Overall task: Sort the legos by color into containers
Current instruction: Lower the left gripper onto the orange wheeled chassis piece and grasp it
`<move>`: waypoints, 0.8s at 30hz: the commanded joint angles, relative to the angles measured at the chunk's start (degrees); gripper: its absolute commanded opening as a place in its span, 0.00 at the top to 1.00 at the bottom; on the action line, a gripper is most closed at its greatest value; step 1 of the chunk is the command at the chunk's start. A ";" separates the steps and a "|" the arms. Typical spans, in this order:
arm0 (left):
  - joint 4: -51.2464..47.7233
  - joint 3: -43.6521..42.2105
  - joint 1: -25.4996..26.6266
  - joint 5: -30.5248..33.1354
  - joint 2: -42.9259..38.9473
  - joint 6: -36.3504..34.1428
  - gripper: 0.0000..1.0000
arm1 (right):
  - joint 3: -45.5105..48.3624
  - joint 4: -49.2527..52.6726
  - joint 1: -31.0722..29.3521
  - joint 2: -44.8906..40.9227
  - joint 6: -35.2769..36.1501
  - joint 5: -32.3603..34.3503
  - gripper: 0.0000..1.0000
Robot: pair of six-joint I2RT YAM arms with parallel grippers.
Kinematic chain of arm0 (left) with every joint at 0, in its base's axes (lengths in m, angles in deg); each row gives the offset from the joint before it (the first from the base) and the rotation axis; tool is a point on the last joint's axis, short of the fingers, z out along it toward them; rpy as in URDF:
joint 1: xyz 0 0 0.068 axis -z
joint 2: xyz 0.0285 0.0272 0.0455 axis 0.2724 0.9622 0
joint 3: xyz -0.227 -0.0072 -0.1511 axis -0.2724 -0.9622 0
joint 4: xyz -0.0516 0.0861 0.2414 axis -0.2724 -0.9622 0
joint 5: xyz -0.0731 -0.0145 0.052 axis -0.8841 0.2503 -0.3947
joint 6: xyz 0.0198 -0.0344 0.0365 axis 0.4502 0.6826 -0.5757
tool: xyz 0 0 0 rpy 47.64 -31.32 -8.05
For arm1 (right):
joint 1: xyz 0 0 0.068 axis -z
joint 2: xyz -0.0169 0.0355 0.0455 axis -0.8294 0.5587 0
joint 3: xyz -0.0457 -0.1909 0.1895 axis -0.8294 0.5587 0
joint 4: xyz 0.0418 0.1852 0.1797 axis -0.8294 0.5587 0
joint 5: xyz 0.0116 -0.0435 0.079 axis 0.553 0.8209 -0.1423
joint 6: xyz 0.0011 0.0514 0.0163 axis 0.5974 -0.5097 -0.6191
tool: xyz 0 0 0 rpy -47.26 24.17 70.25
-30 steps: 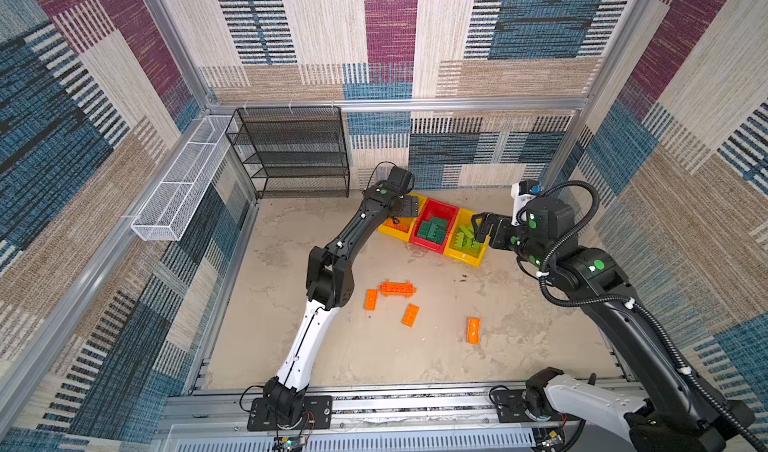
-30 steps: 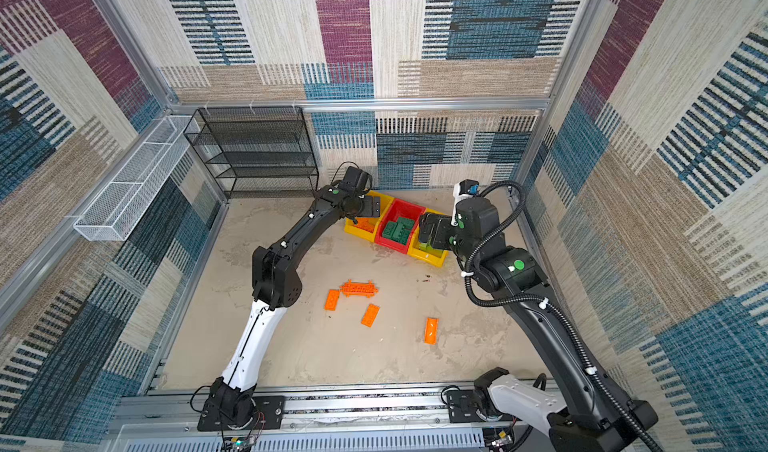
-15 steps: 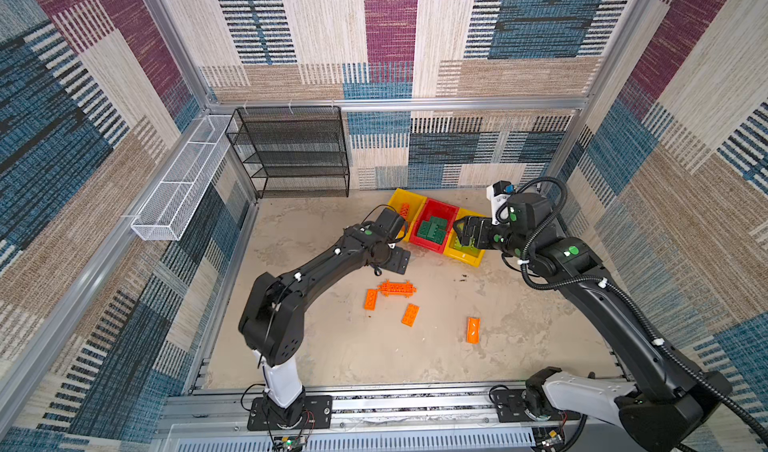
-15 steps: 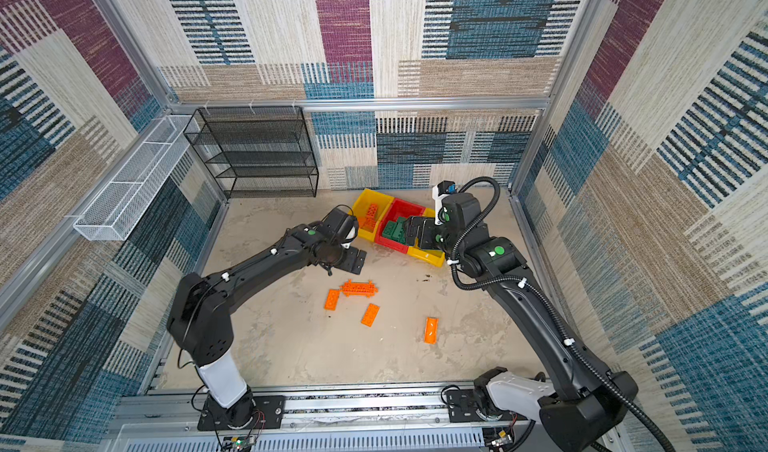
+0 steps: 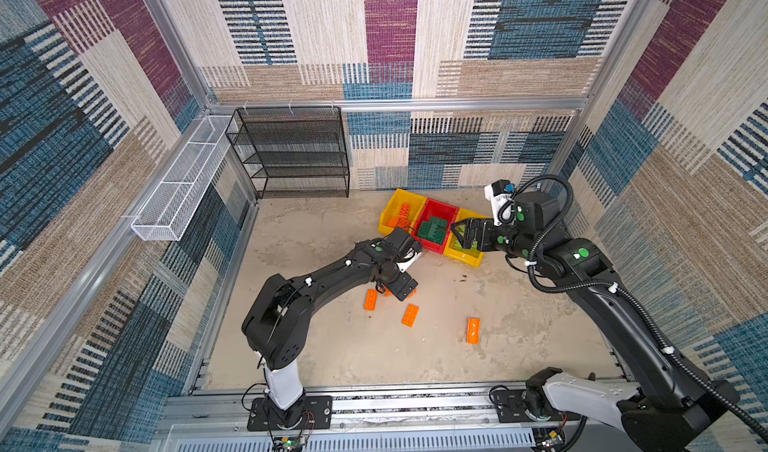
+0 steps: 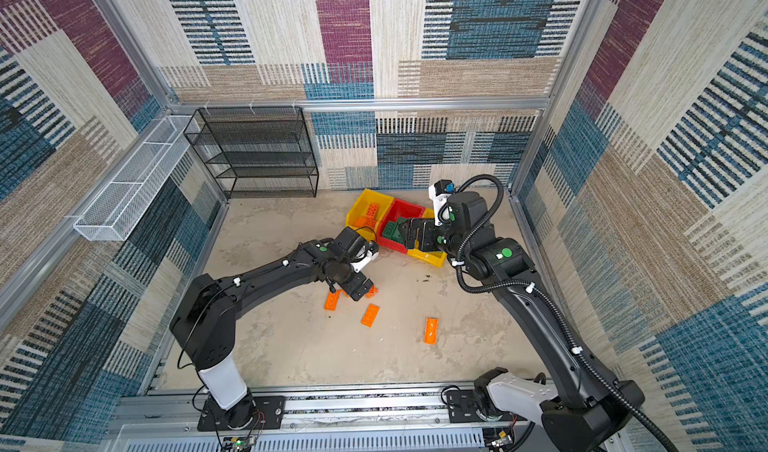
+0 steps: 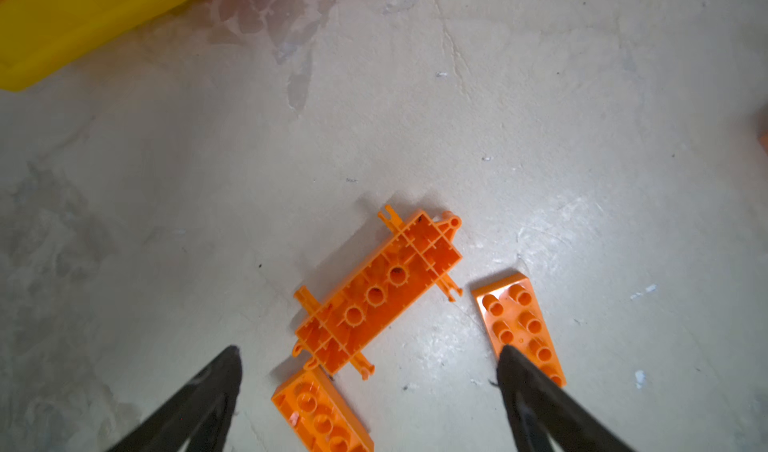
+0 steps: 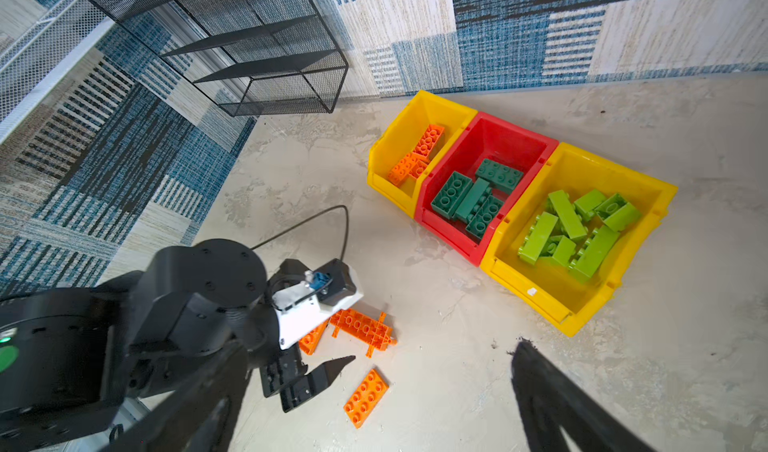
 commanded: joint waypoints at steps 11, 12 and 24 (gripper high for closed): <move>-3.69 4.70 0.05 -2.70 8.07 -9.45 0.09 | 0.12 2.41 0.71 -1.41 -2.44 1.42 0.00; -3.89 4.72 0.04 -2.87 8.38 -9.54 0.10 | -0.12 2.39 0.77 -0.95 -2.31 1.24 0.00; -3.44 2.07 -1.22 -2.93 8.62 -7.88 0.30 | -3.01 1.84 2.09 3.69 -0.37 0.48 0.00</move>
